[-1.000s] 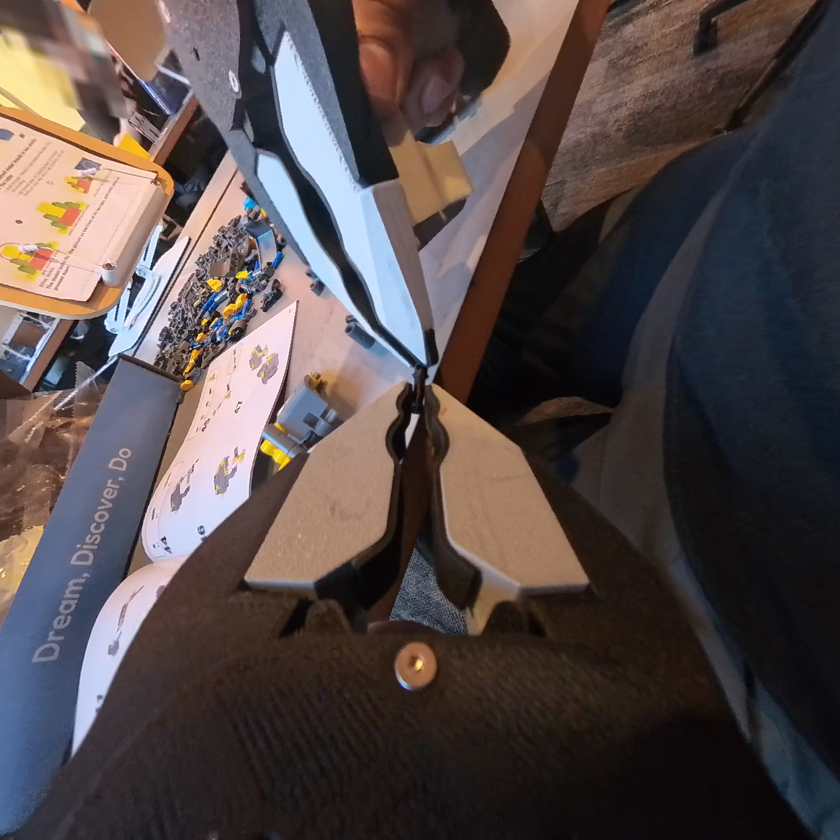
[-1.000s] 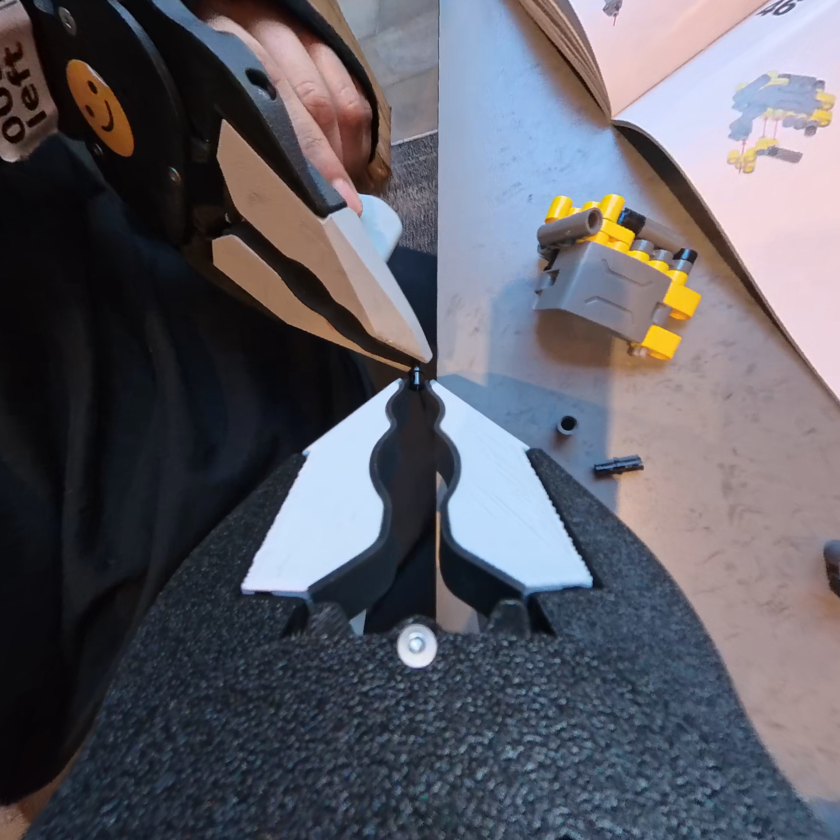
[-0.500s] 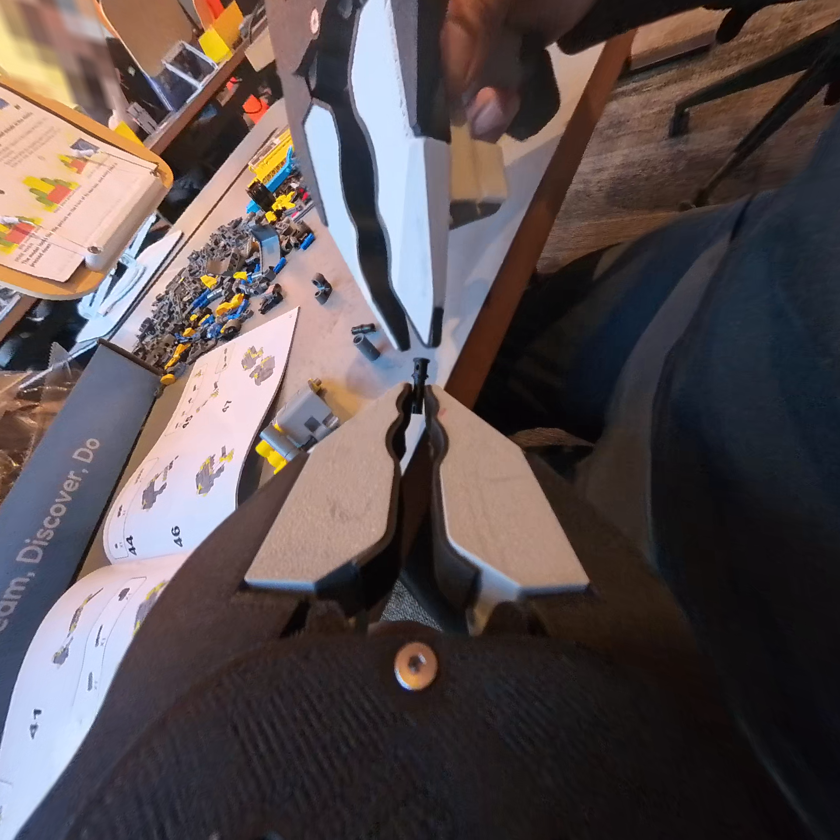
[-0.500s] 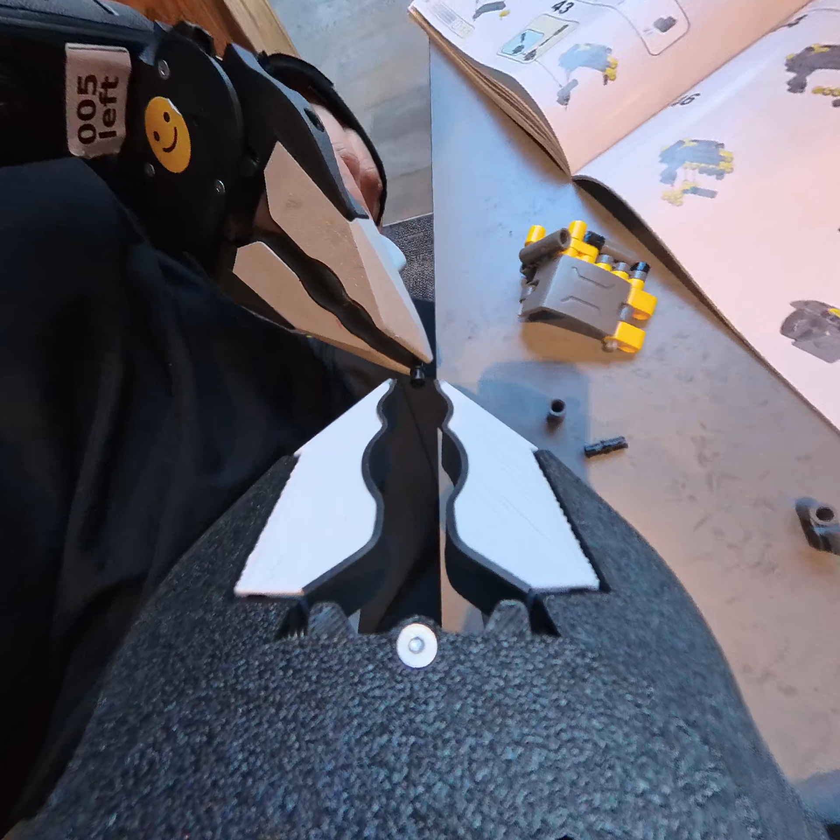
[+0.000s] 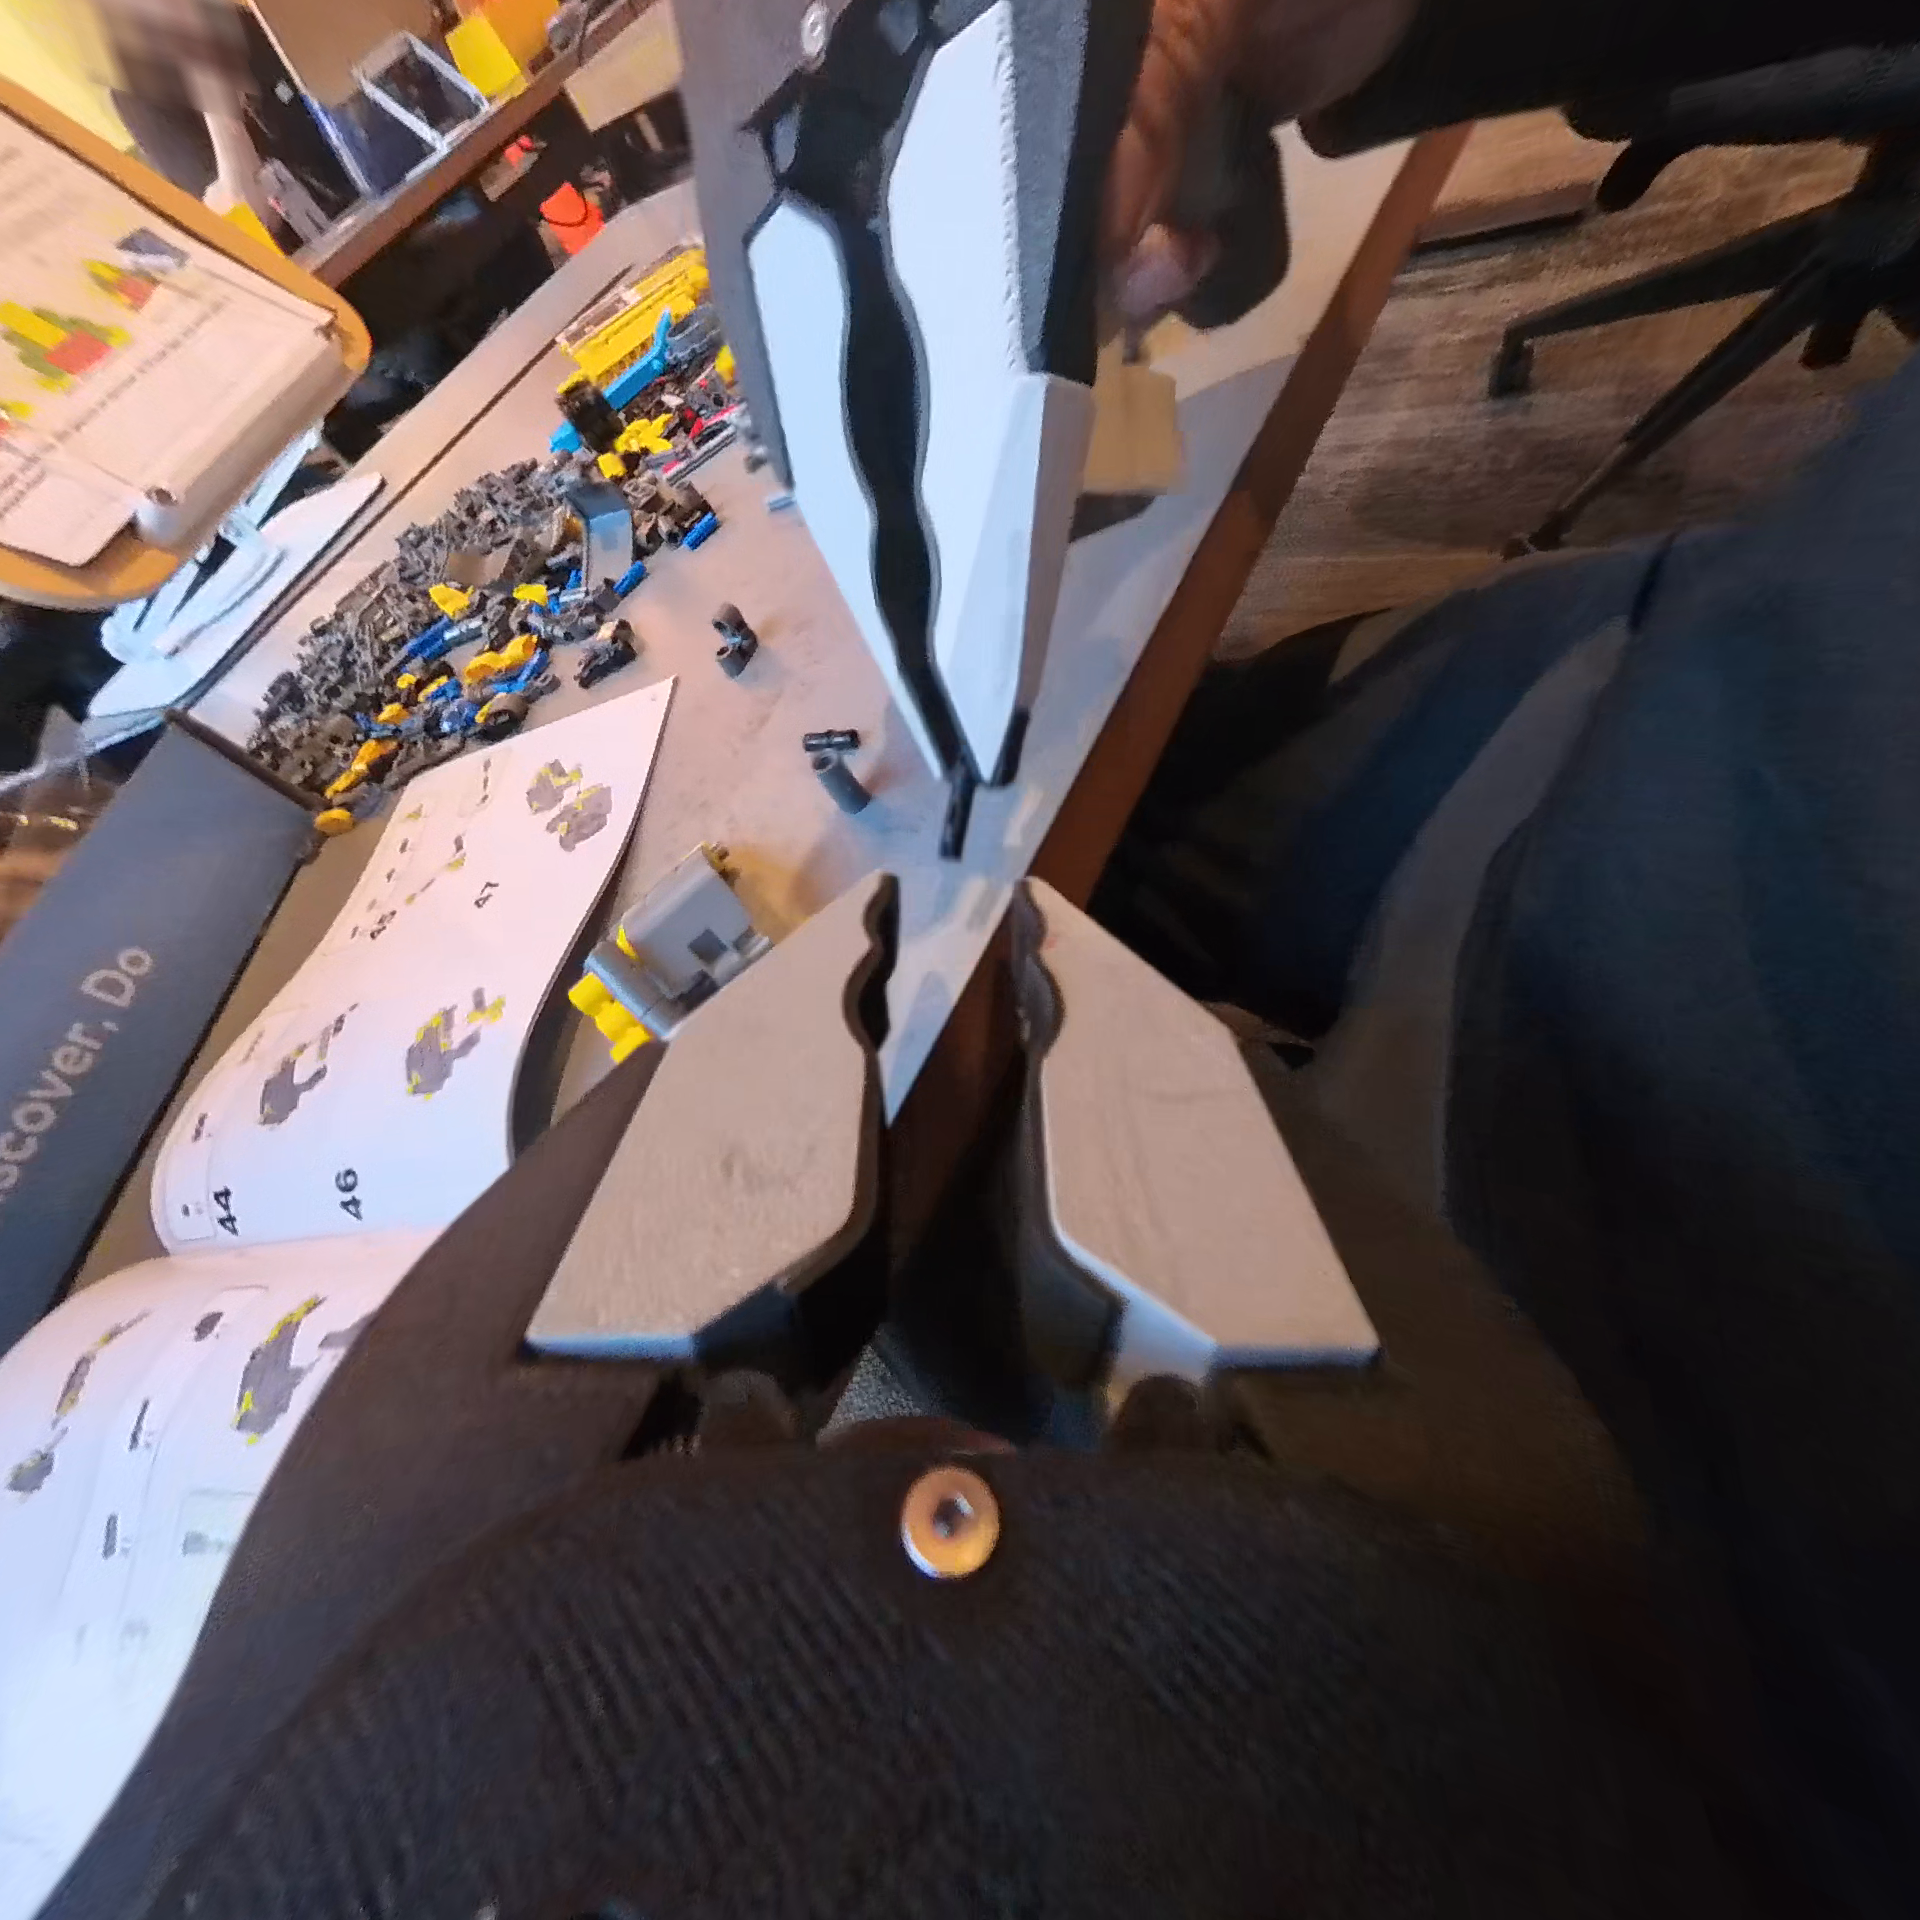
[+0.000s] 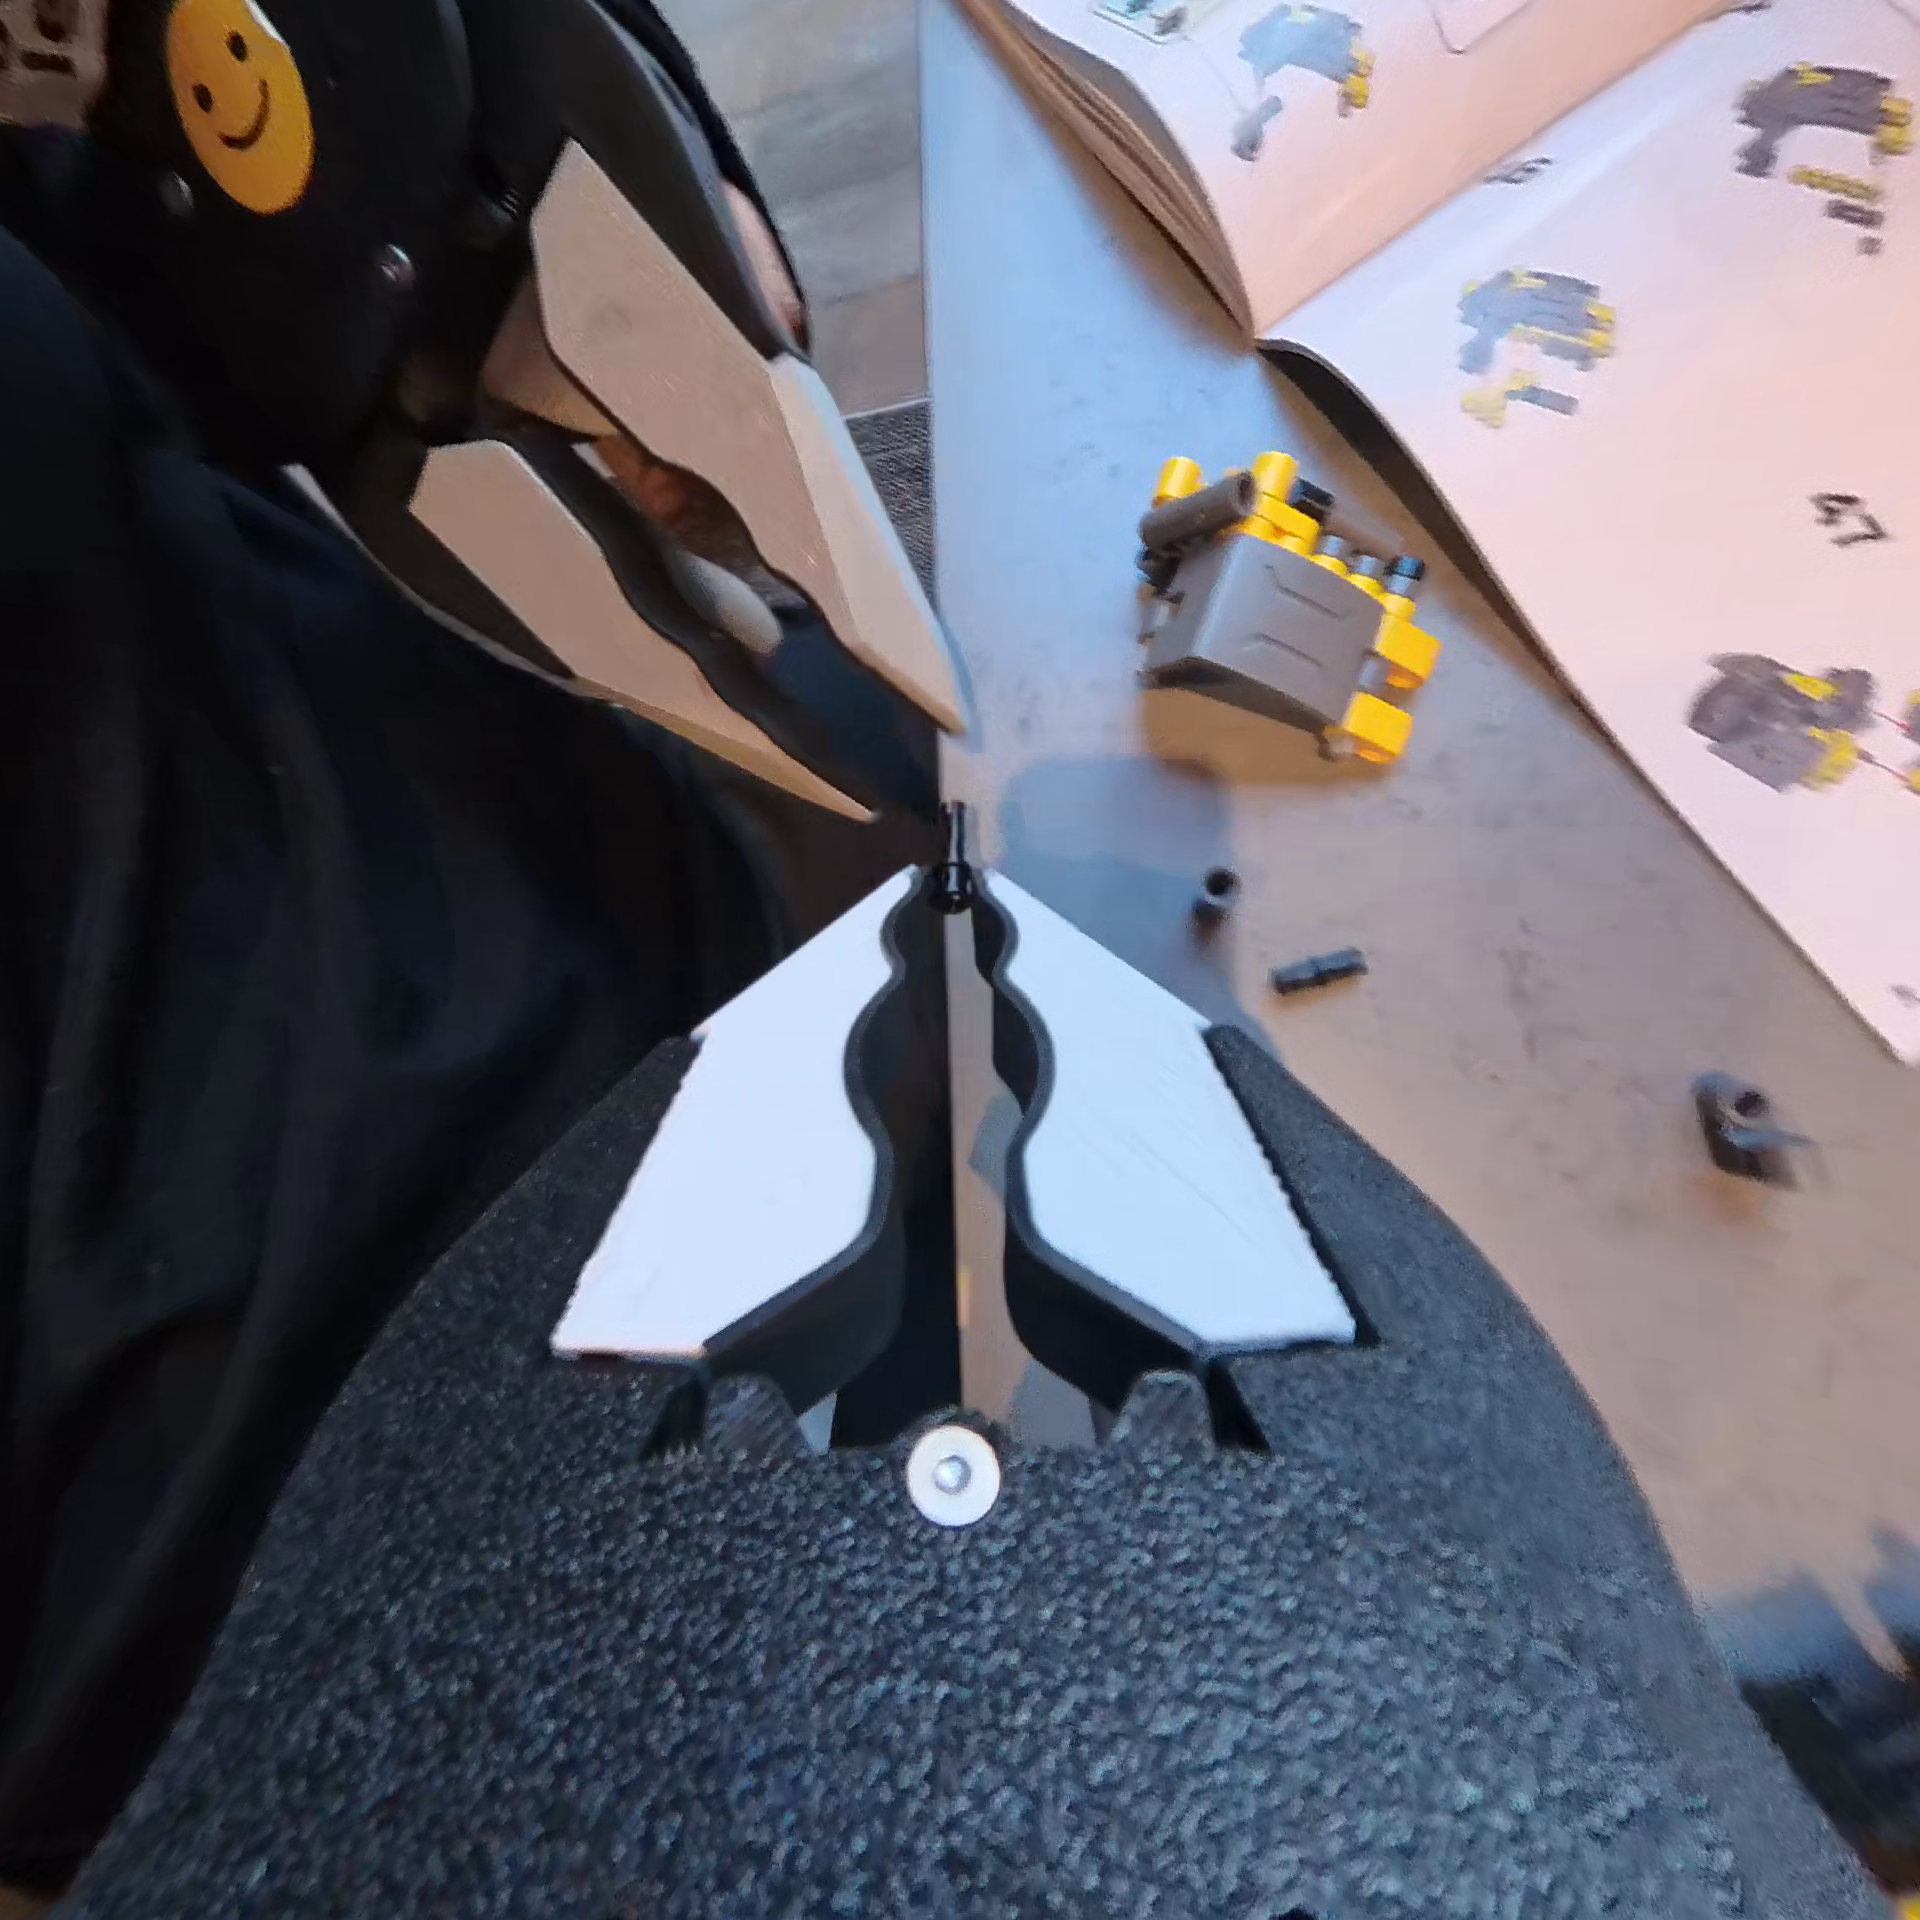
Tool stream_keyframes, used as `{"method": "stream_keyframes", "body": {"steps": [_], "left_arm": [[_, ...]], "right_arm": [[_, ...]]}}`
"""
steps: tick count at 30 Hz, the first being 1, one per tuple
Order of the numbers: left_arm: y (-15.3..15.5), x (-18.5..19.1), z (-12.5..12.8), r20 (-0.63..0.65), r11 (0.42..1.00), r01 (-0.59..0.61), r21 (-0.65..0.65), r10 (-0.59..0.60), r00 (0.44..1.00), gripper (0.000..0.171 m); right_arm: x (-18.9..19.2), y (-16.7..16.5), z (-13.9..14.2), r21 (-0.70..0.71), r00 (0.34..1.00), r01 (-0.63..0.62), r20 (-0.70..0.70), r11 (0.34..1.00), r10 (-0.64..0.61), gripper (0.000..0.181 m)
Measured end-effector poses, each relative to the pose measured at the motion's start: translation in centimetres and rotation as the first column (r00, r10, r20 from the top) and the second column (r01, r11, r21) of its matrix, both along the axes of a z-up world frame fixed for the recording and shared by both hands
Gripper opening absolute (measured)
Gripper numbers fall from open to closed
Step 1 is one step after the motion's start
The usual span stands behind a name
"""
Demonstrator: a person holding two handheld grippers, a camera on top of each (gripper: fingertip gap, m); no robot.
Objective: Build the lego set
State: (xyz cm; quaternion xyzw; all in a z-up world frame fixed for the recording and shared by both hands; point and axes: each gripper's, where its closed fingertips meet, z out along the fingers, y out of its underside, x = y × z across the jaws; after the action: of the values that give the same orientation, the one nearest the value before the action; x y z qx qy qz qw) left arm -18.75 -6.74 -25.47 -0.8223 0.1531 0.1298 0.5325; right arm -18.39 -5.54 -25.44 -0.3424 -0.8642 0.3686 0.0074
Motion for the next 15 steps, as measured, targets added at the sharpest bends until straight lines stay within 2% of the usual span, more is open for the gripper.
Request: {"method": "stream_keyframes", "body": {"steps": [4, 8, 10, 12, 15], "left_arm": [[-0.2, -0.4, 0.1, 0.045, 1.000, -0.014, 0.004, 0.013, 0.999, 0.024], [-0.2, -0.2, 0.0, 0.032, 1.000, -0.004, -0.004, 0.004, 0.999, 0.023], [-0.2, -0.1, -0.1, 0.028, 1.000, 0.000, -0.009, 0.000, 1.000, 0.023], [-0.2, 0.0, -0.2, 0.027, 1.000, 0.002, -0.013, -0.001, 1.000, 0.023], [-0.3, -0.2, -0.3, 0.026, 1.000, -0.001, -0.017, 0.002, 1.000, 0.023]], "right_arm": [[-1.8, 4.5, 0.6, 0.111, 0.989, 0.146, -0.056, 0.983, -0.140, 0.007], [-3.6, 8.6, 1.1, 0.227, 0.959, 0.273, -0.138, 0.935, -0.247, 0.007], [-4.5, 10.7, 0.4, 0.294, 0.938, 0.344, -0.154, 0.891, -0.311, 0.006], [-4.9, 12.0, -0.8, 0.362, 0.929, 0.370, -0.150, 0.856, -0.338, 0.006], [-5.1, 12.0, -2.0, 0.408, 0.936, 0.353, -0.139, 0.842, -0.324, 0.006]]}}
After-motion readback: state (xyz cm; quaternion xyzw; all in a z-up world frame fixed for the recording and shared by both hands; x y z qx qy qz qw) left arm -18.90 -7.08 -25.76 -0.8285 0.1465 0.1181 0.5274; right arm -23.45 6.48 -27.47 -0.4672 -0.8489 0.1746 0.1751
